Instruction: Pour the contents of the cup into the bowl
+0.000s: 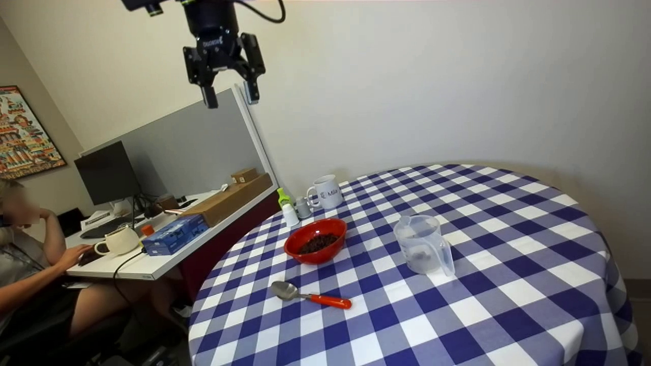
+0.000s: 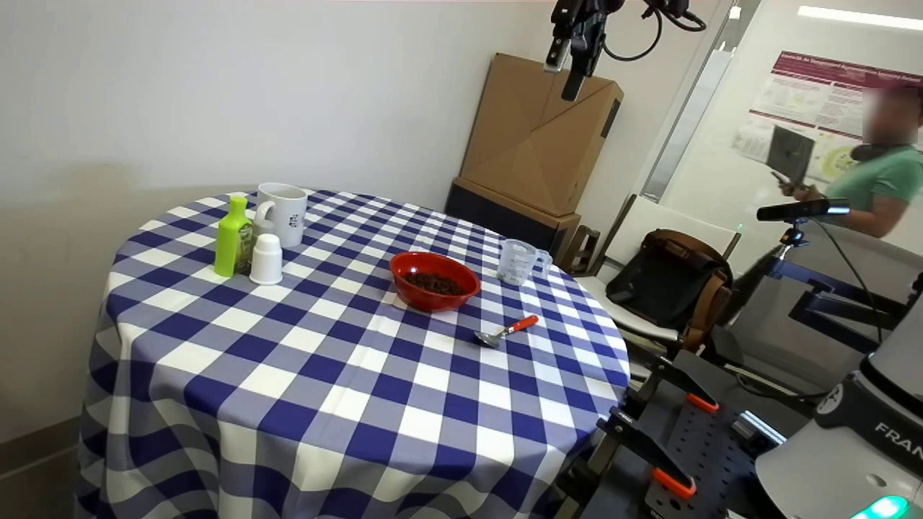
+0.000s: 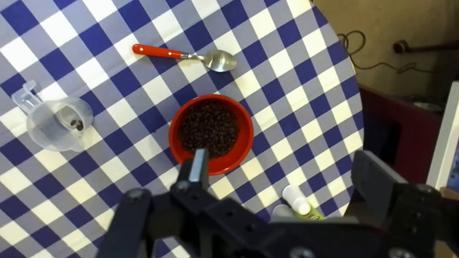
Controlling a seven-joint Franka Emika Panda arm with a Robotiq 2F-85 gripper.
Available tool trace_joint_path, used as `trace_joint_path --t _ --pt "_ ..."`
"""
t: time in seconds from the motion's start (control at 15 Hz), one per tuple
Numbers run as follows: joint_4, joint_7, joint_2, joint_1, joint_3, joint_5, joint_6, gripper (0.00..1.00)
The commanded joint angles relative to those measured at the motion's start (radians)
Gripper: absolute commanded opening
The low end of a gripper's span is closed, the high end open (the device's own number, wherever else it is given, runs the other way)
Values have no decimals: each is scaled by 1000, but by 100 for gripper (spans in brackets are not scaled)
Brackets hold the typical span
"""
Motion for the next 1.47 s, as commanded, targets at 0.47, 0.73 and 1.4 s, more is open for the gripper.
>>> trace_joint_path --t 0.47,0.73,1.4 --pt "92 297 139 -154 -80 39 199 100" --pt "78 521 143 -170 -72 -27 290 100" --pt "73 655 150 -167 -64 -92 330 100"
